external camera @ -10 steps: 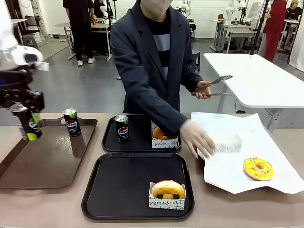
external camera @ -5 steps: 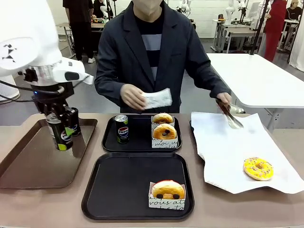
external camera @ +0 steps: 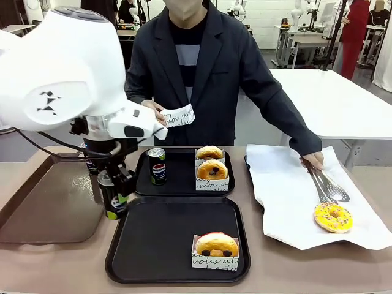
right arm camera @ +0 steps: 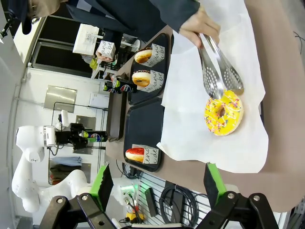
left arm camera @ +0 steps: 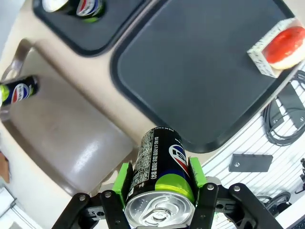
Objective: Set up donuts and drinks on trays.
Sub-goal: Pick up one Pepsi coke from the Handle tray and place it on the Flat Tray without a Pepsi coke.
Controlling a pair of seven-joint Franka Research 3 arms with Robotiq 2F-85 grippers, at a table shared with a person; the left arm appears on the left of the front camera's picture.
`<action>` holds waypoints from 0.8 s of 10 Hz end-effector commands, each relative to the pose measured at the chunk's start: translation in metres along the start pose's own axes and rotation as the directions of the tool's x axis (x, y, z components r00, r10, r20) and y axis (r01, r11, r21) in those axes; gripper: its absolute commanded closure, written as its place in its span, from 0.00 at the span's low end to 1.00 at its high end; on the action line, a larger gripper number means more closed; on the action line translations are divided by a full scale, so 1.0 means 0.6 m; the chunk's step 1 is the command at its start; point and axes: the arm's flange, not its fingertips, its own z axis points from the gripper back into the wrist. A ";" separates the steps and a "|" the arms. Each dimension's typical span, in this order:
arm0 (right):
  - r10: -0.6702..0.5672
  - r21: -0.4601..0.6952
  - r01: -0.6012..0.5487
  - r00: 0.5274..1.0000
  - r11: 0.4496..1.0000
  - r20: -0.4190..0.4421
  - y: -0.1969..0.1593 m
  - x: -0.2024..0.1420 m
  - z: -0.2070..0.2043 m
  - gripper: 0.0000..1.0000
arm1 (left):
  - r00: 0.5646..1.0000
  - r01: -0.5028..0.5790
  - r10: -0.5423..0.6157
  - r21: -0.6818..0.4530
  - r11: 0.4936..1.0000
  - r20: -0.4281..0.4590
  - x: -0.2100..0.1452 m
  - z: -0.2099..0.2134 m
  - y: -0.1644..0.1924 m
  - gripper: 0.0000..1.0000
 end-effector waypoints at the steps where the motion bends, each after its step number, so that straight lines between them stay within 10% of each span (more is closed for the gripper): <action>1: 0.010 0.012 -0.010 1.000 1.000 0.002 0.000 0.000 -0.001 0.00 | 0.998 0.054 -0.052 -0.051 0.997 0.032 0.024 0.001 -0.016 0.41; 8: 0.010 0.012 -0.010 1.000 1.000 0.002 0.000 0.000 -0.001 0.00 | 0.998 0.055 -0.053 -0.069 0.996 0.028 0.056 -0.016 -0.043 0.41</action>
